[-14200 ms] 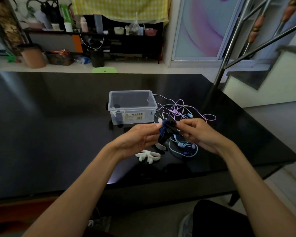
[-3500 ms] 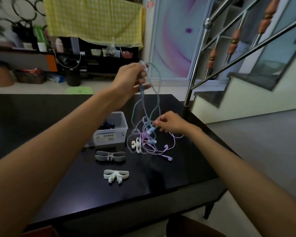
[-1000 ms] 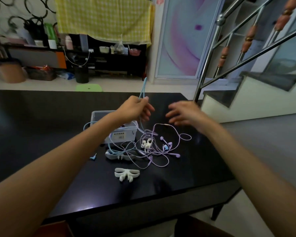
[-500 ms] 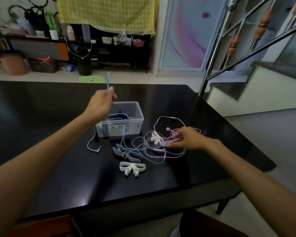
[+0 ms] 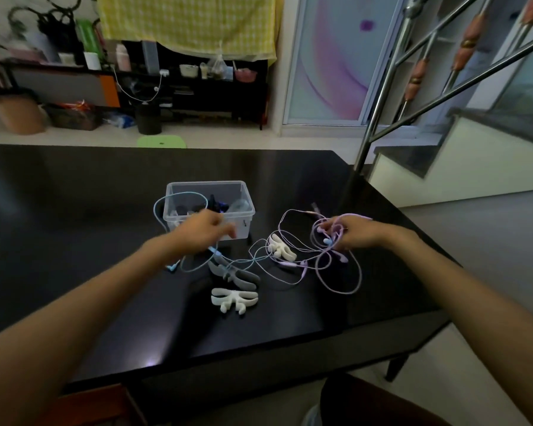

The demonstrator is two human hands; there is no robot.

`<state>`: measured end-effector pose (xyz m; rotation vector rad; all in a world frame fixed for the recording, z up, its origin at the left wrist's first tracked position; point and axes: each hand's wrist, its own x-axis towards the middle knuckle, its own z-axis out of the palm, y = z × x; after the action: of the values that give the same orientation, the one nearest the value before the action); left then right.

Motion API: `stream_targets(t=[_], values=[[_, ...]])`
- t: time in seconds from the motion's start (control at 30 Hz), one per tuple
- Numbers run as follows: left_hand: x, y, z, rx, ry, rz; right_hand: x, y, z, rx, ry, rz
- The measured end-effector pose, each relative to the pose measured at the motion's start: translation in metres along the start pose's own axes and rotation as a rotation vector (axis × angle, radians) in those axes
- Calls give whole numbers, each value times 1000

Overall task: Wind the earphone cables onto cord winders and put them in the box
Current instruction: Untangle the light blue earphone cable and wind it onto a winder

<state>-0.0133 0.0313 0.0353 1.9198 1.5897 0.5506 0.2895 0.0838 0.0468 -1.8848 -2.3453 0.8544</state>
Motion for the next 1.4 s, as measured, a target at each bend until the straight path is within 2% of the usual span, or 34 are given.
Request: stream_targets(t=[0.1, 0.17, 0.27, 0.33, 0.4, 0.53, 0.6, 0.67, 0.77, 0.83, 0.9, 1.0, 1.07, 1.1, 1.13, 1.2, 1.27, 1.33, 1.4], values=[[10, 6, 35, 131, -113, 8, 4, -10, 11, -196, -94, 39], [20, 12, 57, 273, -98, -23, 8, -8, 25, -313, -124, 35], [32, 21, 76, 523, -58, -109, 11, 2, 36, -234, -86, -51], [38, 22, 77, 582, -58, -144, 10, 12, 35, -294, -43, -66], [43, 17, 74, 478, 9, -135, 12, 24, 30, -361, -7, -46], [51, 8, 61, -21, 382, -99, 37, 55, 15, -294, 57, 92], [53, 7, 54, -75, 516, -110, 47, 65, 7, -272, 121, 194], [52, 10, 49, -81, 562, -107, 49, 63, -3, -247, 111, 267], [48, 19, 46, -169, 557, -18, 42, 47, -29, -41, -71, 299], [45, 28, 42, -227, 511, 54, 38, 33, -45, -85, -169, 281], [41, 38, 34, -238, 358, 93, 30, 16, -57, -209, -165, 258], [34, 42, 25, -107, 84, 41, 14, -8, -65, -478, -24, 200], [27, 40, 21, -88, 47, -20, 0, -25, -59, -589, 142, 162], [24, 40, 20, -142, 53, -51, -7, -33, -53, -557, 157, 128], [20, 41, 18, -214, 68, -85, -13, -43, -46, -450, 103, 86], [8, 45, 12, -335, 94, -136, -25, -65, -18, -146, -126, 34], [-4, 45, 4, -363, 59, -134, -31, -84, 20, -21, -264, 45], [-19, 37, -3, -220, -165, -90, -28, -90, 59, -95, -247, 49], [-35, 28, -7, 62, -464, -89, -23, -87, 82, -282, -118, -3]])
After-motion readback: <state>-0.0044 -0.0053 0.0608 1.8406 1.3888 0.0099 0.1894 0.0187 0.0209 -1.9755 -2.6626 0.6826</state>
